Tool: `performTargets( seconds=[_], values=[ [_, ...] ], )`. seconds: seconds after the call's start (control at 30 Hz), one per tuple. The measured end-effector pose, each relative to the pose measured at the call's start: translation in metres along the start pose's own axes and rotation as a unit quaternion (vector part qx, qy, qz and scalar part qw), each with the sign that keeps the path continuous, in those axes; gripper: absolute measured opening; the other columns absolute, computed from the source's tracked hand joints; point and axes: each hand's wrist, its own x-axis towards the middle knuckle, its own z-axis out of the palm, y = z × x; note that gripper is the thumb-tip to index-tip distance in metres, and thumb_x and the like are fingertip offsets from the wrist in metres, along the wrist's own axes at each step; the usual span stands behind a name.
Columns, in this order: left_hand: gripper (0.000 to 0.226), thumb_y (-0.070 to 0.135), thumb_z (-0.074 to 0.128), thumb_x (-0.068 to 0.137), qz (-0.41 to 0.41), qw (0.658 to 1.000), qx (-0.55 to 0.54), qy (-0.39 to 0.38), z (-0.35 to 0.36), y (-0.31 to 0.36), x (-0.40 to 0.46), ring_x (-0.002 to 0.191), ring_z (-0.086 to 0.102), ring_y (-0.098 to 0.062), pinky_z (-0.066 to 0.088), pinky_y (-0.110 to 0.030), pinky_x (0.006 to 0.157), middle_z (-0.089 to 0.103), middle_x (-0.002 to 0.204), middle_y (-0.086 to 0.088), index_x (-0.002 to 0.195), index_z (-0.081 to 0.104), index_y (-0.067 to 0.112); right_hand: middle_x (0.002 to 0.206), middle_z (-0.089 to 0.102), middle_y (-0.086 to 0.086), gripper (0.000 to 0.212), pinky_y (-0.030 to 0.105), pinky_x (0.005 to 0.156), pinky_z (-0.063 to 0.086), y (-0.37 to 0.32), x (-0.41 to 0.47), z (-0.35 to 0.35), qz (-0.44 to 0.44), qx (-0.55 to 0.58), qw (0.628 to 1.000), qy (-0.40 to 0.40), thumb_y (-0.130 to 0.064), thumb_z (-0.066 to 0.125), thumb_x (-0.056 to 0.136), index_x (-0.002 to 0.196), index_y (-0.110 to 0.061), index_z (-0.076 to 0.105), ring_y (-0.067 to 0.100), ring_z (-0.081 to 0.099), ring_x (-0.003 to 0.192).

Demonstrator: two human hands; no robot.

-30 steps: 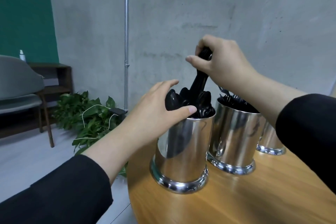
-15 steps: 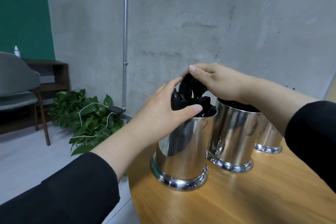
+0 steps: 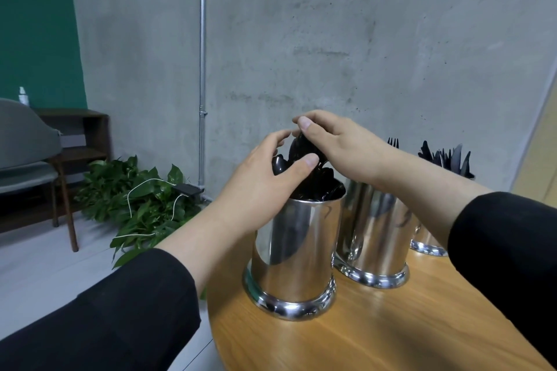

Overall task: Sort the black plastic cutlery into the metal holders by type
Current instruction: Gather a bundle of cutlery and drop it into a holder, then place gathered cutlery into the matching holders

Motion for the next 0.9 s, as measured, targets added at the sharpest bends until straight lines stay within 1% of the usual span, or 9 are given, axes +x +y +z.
performTargets(
  seconds=[0.17,0.3,0.43,0.57,0.63,0.7,0.77,0.8,0.9],
  values=[
    [0.073,0.065,0.055,0.092,-0.006,1.0,0.008,0.0,0.0,0.002,0.002,0.146,0.036,-0.004,0.034,-0.039,0.119,0.039,0.16,0.015,0.156,0.032,0.039,0.122,0.067,-0.007,0.039,0.034,0.101,0.048,-0.001,0.0,-0.001,0.017,0.006,1.0,0.025,-0.052,0.041,0.104,0.13,-0.028,0.057,0.009,0.063,0.111],
    [0.071,0.065,0.053,0.092,-0.001,1.0,0.014,-0.002,0.0,0.005,0.001,0.145,0.036,-0.003,0.033,-0.032,0.117,0.038,0.16,0.016,0.156,0.032,0.039,0.131,0.063,-0.005,0.046,0.035,0.105,0.044,0.0,-0.001,-0.001,0.042,-0.001,0.999,0.023,-0.056,0.037,0.103,0.136,-0.028,0.053,0.012,0.059,0.12],
    [0.071,0.064,0.053,0.093,0.001,1.0,0.011,0.009,-0.004,0.008,0.0,0.145,0.036,-0.003,0.032,-0.03,0.114,0.039,0.159,0.015,0.156,0.032,0.038,0.139,0.058,-0.006,0.053,0.028,0.098,0.038,-0.001,-0.003,-0.006,0.048,0.019,0.997,0.055,-0.057,0.032,0.104,0.144,-0.025,0.048,0.012,0.055,0.124],
    [0.069,0.062,0.055,0.094,-0.002,1.0,0.019,0.01,-0.007,0.01,0.002,0.144,0.036,-0.002,0.032,-0.029,0.113,0.039,0.159,0.015,0.155,0.033,0.038,0.13,0.063,-0.003,0.056,0.042,0.108,0.045,0.003,-0.004,-0.009,0.061,0.031,0.996,0.05,-0.062,0.031,0.102,0.14,-0.025,0.051,0.018,0.06,0.117],
    [0.068,0.061,0.055,0.095,-0.004,1.0,0.021,0.011,-0.006,0.012,0.001,0.144,0.036,-0.002,0.032,-0.027,0.111,0.038,0.159,0.015,0.155,0.033,0.038,0.128,0.065,0.005,0.058,0.046,0.107,0.046,0.005,-0.006,-0.009,0.066,0.023,0.997,0.044,-0.059,0.03,0.103,0.134,-0.016,0.055,0.024,0.061,0.118],
    [0.067,0.061,0.055,0.095,-0.001,1.0,0.027,0.013,-0.005,0.013,-0.002,0.145,0.035,-0.001,0.033,-0.031,0.115,0.038,0.159,0.015,0.155,0.034,0.039,0.128,0.064,0.018,0.063,0.052,0.105,0.046,0.009,-0.009,-0.008,0.062,-0.001,0.997,0.037,-0.056,0.029,0.105,0.129,-0.004,0.056,0.032,0.06,0.119],
    [0.067,0.062,0.054,0.095,0.003,0.999,0.041,0.011,-0.005,0.014,-0.004,0.146,0.033,-0.002,0.033,-0.035,0.118,0.037,0.16,0.015,0.155,0.034,0.04,0.128,0.062,0.022,0.064,0.055,0.102,0.047,0.012,-0.013,-0.009,0.051,-0.012,0.998,0.045,-0.054,0.029,0.105,0.127,0.0,0.055,0.036,0.059,0.118],
    [0.067,0.063,0.053,0.095,0.005,0.999,0.05,0.008,-0.005,0.015,-0.005,0.147,0.033,-0.003,0.033,-0.035,0.118,0.036,0.161,0.015,0.155,0.033,0.04,0.127,0.063,0.021,0.063,0.055,0.102,0.047,0.013,-0.013,-0.009,0.046,-0.009,0.997,0.057,-0.053,0.03,0.106,0.126,0.0,0.056,0.035,0.059,0.117],
    [0.065,0.061,0.052,0.097,0.008,0.997,0.071,0.01,-0.005,0.02,-0.007,0.147,0.032,-0.004,0.031,-0.033,0.118,0.036,0.161,0.015,0.155,0.033,0.04,0.128,0.067,0.007,0.055,0.05,0.104,0.047,0.016,-0.014,-0.013,0.04,0.012,0.994,0.099,-0.049,0.031,0.107,0.125,-0.007,0.061,0.026,0.061,0.12]
  ],
)
